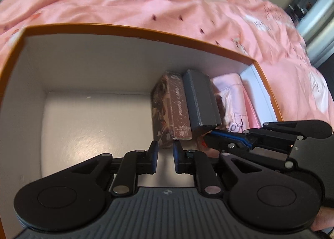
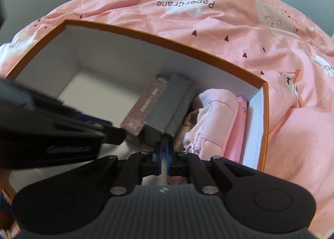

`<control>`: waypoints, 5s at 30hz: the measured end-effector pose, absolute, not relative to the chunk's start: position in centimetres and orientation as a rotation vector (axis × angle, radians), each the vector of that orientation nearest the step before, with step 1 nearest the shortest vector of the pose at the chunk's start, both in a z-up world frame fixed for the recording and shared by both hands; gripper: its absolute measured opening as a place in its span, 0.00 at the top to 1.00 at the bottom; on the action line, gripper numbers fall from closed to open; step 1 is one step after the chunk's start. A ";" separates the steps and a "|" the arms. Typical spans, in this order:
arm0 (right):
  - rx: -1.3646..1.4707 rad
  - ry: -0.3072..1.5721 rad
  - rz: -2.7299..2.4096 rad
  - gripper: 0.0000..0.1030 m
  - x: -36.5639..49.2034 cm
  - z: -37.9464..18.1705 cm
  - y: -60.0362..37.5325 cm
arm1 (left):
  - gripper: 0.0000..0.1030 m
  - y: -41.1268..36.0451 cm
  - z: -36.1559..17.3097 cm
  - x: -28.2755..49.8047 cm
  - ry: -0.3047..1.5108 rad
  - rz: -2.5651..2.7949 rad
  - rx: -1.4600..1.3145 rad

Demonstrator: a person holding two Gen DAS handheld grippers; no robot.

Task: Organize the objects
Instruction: 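Lower both boxes beside the pink items and open both tools, then move both tools back toward the plush toys and gold box, then grasp the gold box with the right tool, then grasp the yellow tape measure with the left tool while the right tool holds the gold box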

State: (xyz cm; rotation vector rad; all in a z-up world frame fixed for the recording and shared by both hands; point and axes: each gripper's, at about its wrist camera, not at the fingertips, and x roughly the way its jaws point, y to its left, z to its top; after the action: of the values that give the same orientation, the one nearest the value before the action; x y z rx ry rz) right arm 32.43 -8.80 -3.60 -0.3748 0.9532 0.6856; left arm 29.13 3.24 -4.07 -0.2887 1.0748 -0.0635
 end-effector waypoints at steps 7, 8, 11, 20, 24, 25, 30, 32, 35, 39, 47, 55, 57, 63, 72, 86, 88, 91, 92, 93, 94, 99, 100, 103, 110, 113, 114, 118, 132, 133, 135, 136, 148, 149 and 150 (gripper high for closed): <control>-0.328 0.953 0.686 0.91 30.5 -2.0 -10.2 | 0.84 4.0 0.1 24.1 0.843 0.017 -0.311; -0.317 0.945 0.686 0.91 30.0 -1.6 -10.5 | 0.84 3.9 0.7 23.6 0.823 0.018 -0.297; -0.281 0.916 0.673 0.88 28.3 -0.1 -11.5 | 0.84 3.4 2.6 21.9 0.768 0.016 -0.251; -0.198 0.772 0.647 0.66 20.6 4.8 -14.3 | 0.84 1.5 6.3 17.0 0.753 -0.059 -0.213; -0.151 0.752 0.632 0.66 17.0 5.1 -15.3 | 0.82 0.7 7.0 14.8 0.788 -0.115 -0.161; -0.140 0.749 0.621 0.66 16.2 5.0 -15.5 | 0.81 0.7 7.0 14.2 0.805 -0.123 -0.160; -0.105 0.726 0.604 0.66 12.1 4.1 -16.6 | 0.81 0.9 6.4 11.2 0.848 -0.134 -0.143; -0.102 0.724 0.599 0.66 10.6 3.7 -16.9 | 0.81 0.9 5.7 9.8 0.863 -0.133 -0.123; -0.139 0.756 0.573 0.66 8.8 2.8 -16.8 | 0.81 1.2 4.6 7.9 0.897 -0.133 -0.140; -0.123 0.829 0.570 0.66 7.1 1.6 -17.1 | 0.81 1.9 4.0 5.7 0.903 -0.126 -0.140; -0.152 0.955 0.558 0.66 4.8 -0.5 -16.8 | 0.81 2.9 2.1 2.9 1.011 -0.092 -0.148; -0.142 1.033 0.560 0.66 4.0 -1.6 -17.0 | 0.81 4.0 0.7 0.9 1.111 -0.154 -0.243; -0.139 1.055 0.574 0.66 3.9 -1.9 -16.8 | 0.81 3.9 0.2 0.8 1.136 -0.172 -0.265; -0.146 1.094 0.633 0.65 3.5 -2.3 -16.2 | 0.81 3.7 0.2 0.6 1.150 -0.168 -0.235; -0.196 1.148 0.713 0.48 3.3 -3.3 -14.6 | 0.80 4.2 0.3 0.4 1.163 -0.150 -0.220; -0.212 1.162 0.721 0.52 3.2 -4.0 -14.3 | 0.80 3.4 0.3 0.7 1.150 -0.179 -0.191; -0.209 1.143 0.715 0.52 3.2 -3.4 -14.6 | 0.80 3.3 0.3 1.1 1.148 -0.183 -0.199; -0.185 1.117 0.696 0.52 3.7 -2.3 -15.6 | 0.80 3.0 0.5 2.0 1.128 -0.197 -0.201; -0.182 1.100 0.683 0.52 3.9 -2.0 -15.9 | 0.80 2.7 0.6 2.4 1.120 -0.198 -0.195; -0.181 1.078 0.668 0.52 4.2 -1.6 -16.2 | 0.80 2.4 0.7 2.8 1.115 -0.197 -0.182; -0.178 1.054 0.650 0.52 4.7 -1.2 -16.6 | 0.80 2.1 0.8 3.3 1.109 -0.199 -0.166; -0.155 0.979 0.579 0.52 7.9 0.0 -17.9 | 0.80 0.5 -0.3 6.7 1.109 -0.195 -0.124; -0.152 0.972 0.572 0.52 8.5 0.0 -18.0 | 0.79 0.2 -0.8 7.4 1.103 -0.192 -0.113; -0.147 0.957 0.557 0.52 10.0 -0.2 -17.8 | 0.77 0.1 -2.4 9.6 1.133 -0.176 -0.138; -0.111 1.016 0.569 0.52 11.3 -2.9 -17.5 | 0.77 1.2 -6.2 11.9 1.233 -0.142 -0.190; -0.131 1.010 0.582 0.52 11.2 -3.4 -17.2 | 0.77 1.2 -7.0 12.3 1.257 -0.140 -0.198; -0.136 1.008 0.587 0.52 11.2 -3.5 -17.2 | 0.78 1.1 -7.3 12.6 1.266 -0.138 -0.196; -0.158 1.016 0.590 0.52 11.0 -3.5 -17.1 | 0.77 1.0 -8.1 13.4 1.292 -0.121 -0.206; -0.109 1.082 0.588 0.52 11.4 -4.2 -18.1 | 0.73 4.2 -9.0 13.9 1.302 -0.179 -0.357; -0.110 1.082 0.588 0.52 11.4 -4.3 -18.0 | 0.73 4.3 -9.0 13.9 1.303 -0.182 -0.358; -0.107 1.083 0.588 0.52 11.5 -4.3 -18.0 | 0.72 4.1 -8.9 13.8 1.303 -0.188 -0.348; -0.105 1.083 0.589 0.52 11.5 -4.3 -18.0 | 0.70 4.2 -8.9 13.9 1.305 -0.195 -0.346; -0.093 1.086 0.601 0.51 11.7 -4.6 -18.3 | 0.40 0.6 -8.2 13.6 1.284 -0.226 -0.145; -0.092 1.086 0.601 0.51 11.7 -4.6 -18.4 | 0.39 0.0 -8.1 13.4 1.280 -0.230 -0.109; -0.091 1.086 0.601 0.51 11.8 -4.6 -18.4 | 0.37 -0.6 -8.1 13.3 1.278 -0.231 -0.064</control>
State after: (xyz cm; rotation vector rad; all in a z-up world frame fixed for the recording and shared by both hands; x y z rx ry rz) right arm 11.75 -18.39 -4.59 -0.0914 1.0865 0.6014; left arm 13.33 -0.60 -8.06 -0.0641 1.2778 -0.2307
